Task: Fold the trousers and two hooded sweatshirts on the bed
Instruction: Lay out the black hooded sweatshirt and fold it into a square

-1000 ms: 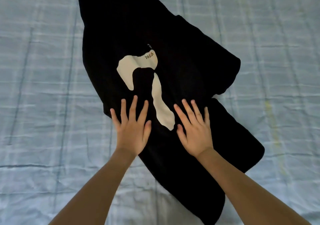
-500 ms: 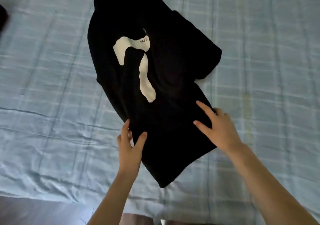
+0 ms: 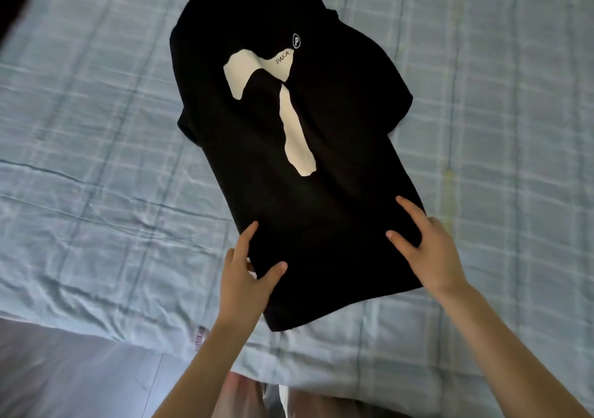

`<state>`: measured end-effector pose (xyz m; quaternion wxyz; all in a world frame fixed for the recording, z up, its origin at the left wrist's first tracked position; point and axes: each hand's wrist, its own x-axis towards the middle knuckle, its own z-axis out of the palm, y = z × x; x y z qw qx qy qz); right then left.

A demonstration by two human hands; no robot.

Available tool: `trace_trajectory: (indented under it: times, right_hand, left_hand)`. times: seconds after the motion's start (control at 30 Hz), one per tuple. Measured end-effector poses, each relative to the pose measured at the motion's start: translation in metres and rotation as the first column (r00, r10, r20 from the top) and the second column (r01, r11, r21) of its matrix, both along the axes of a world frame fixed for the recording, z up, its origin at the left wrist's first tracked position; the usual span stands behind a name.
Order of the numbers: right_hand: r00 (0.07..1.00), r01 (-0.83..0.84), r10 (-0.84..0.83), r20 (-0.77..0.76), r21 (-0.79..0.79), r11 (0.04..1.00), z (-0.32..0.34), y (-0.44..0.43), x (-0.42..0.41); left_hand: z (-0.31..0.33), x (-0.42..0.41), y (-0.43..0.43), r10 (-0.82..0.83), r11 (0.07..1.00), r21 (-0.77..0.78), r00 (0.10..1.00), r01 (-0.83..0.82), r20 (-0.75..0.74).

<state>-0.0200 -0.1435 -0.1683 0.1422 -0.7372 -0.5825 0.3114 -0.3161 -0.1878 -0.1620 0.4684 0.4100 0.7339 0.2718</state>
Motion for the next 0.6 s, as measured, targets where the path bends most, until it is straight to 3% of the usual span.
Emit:
trace_trajectory:
  times: [0.1,0.3,0.4,0.47,0.53,0.6]
  right_hand:
    - [0.988,-0.053,0.043,0.146,0.063,0.997,-0.012,0.004,-0.009]
    - [0.999,-0.036,0.035,0.020,0.078,0.996,0.009,0.011,0.009]
    - [0.998,0.020,-0.026,0.056,0.105,0.994,0.017,0.013,0.035]
    - [0.996,0.037,-0.038,0.077,0.012,0.999,0.010,0.016,0.039]
    - [0.977,0.005,0.002,0.213,-0.034,0.999,-0.001,0.020,0.033]
    - [0.904,-0.024,0.004,0.428,0.042,0.999,-0.003,0.025,0.017]
  left_hand:
    - [-0.011,0.010,-0.003,0.005,0.999,0.043,1.000,-0.004,-0.019]
    - [-0.005,0.019,0.001,-0.042,0.998,0.053,0.998,0.044,-0.035]
    - [0.002,0.026,0.000,-0.011,0.992,0.121,0.997,0.020,-0.075]
    - [-0.001,0.037,-0.007,-0.101,0.991,0.080,0.990,0.109,-0.101]
    - [-0.010,0.043,-0.010,-0.187,0.982,0.006,0.975,0.189,-0.118]
    - [-0.012,0.039,-0.008,-0.219,0.975,-0.005,0.963,0.221,-0.154]
